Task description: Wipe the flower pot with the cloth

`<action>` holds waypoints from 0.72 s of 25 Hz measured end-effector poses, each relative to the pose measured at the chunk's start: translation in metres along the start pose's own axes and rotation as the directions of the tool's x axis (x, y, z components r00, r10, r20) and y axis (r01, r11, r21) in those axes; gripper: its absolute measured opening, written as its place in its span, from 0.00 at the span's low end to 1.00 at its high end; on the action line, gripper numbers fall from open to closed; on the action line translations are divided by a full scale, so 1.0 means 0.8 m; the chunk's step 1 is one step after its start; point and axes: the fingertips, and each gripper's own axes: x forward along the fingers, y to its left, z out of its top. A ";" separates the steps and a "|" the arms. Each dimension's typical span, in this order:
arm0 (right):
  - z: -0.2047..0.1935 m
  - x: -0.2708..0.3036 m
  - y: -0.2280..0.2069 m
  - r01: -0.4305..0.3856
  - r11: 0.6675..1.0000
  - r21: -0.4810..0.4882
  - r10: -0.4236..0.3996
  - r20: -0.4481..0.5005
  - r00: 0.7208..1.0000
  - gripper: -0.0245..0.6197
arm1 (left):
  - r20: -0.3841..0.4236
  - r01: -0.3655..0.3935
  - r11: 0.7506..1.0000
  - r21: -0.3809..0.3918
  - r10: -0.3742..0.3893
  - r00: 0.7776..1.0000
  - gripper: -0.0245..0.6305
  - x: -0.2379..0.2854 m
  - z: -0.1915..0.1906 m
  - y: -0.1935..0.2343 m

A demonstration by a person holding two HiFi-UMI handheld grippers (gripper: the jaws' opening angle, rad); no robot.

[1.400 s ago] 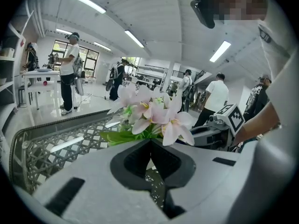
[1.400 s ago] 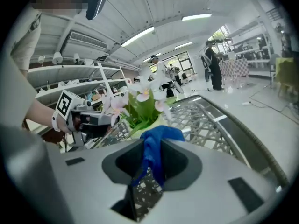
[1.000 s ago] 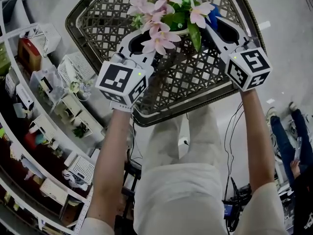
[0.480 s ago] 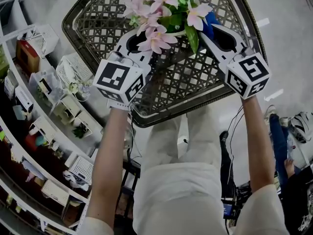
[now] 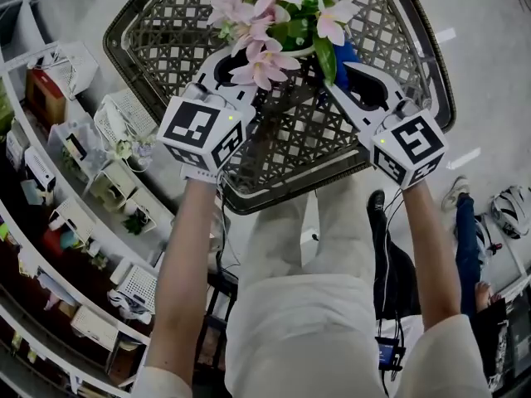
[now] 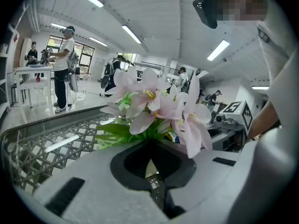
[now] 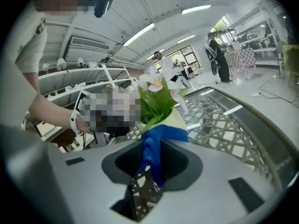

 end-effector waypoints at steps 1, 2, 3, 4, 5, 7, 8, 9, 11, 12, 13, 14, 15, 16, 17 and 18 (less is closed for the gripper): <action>-0.003 0.002 0.007 -0.013 1.000 -0.008 0.013 -0.009 1.000 0.23 | -0.001 0.000 1.000 0.002 0.000 1.000 0.07 0.000 0.000 0.000; -0.006 0.004 0.014 -0.028 0.999 -0.020 0.028 -0.019 0.999 0.23 | -0.001 0.000 1.000 0.003 0.000 1.000 0.07 -0.001 0.000 -0.001; -0.008 0.006 0.021 -0.043 0.998 -0.034 0.042 -0.028 0.999 0.23 | -0.001 0.001 1.000 0.002 -0.001 1.000 0.07 -0.001 0.001 -0.001; -0.009 0.010 0.028 -0.055 0.998 -0.045 0.053 -0.036 0.998 0.23 | 0.000 0.002 1.000 0.001 -0.002 1.000 0.07 -0.001 0.001 -0.002; -0.010 0.014 0.033 -0.064 0.997 -0.049 0.062 -0.040 0.997 0.23 | -0.001 0.003 1.000 0.002 -0.003 1.000 0.07 -0.001 0.001 -0.003; -0.011 0.024 0.042 -0.080 0.996 -0.049 0.078 -0.043 0.996 0.23 | -0.004 0.005 1.000 0.007 -0.005 1.000 0.07 -0.001 0.001 -0.003; -0.011 0.029 0.045 -0.089 0.995 -0.048 0.087 -0.044 0.995 0.23 | -0.006 0.006 1.000 0.010 -0.006 1.000 0.07 -0.001 0.000 -0.003; -0.012 0.034 0.049 -0.099 0.994 -0.047 0.097 -0.046 0.994 0.23 | -0.007 0.007 1.000 0.012 -0.007 1.000 0.07 -0.002 -0.001 -0.003; -0.015 0.045 0.057 -0.127 0.991 -0.049 0.125 -0.056 0.991 0.23 | -0.009 0.007 1.000 0.014 -0.007 1.000 0.07 -0.002 -0.003 -0.004; -0.016 0.049 0.062 -0.141 0.989 -0.055 0.138 -0.062 0.989 0.23 | -0.010 0.007 1.000 0.015 -0.007 1.000 0.07 -0.003 -0.004 -0.004; -0.018 0.051 0.066 -0.151 0.987 -0.063 0.147 -0.067 0.987 0.23 | -0.011 0.007 1.000 0.015 -0.007 1.000 0.07 -0.004 -0.004 -0.005; -0.019 0.053 0.069 -0.156 0.985 -0.072 0.151 -0.070 0.986 0.23 | -0.011 0.007 1.000 0.014 -0.007 1.000 0.07 -0.005 -0.005 -0.006; -0.019 0.052 0.070 -0.157 0.984 -0.080 0.152 -0.071 0.986 0.23 | -0.010 0.009 1.000 0.013 -0.008 1.000 0.07 -0.005 -0.005 -0.008; -0.019 0.050 0.072 -0.157 0.984 -0.084 0.152 -0.071 0.986 0.23 | -0.008 0.009 1.000 0.012 -0.009 1.000 0.07 -0.005 -0.005 -0.010; -0.019 0.048 0.073 -0.157 0.984 -0.085 0.151 -0.069 0.986 0.22 | -0.004 0.009 1.000 0.012 -0.009 1.000 0.07 -0.005 -0.004 -0.011; -0.018 0.044 0.074 -0.155 0.984 -0.086 0.149 -0.067 0.987 0.22 | 0.001 0.008 1.000 0.011 -0.008 1.000 0.07 -0.006 -0.002 -0.012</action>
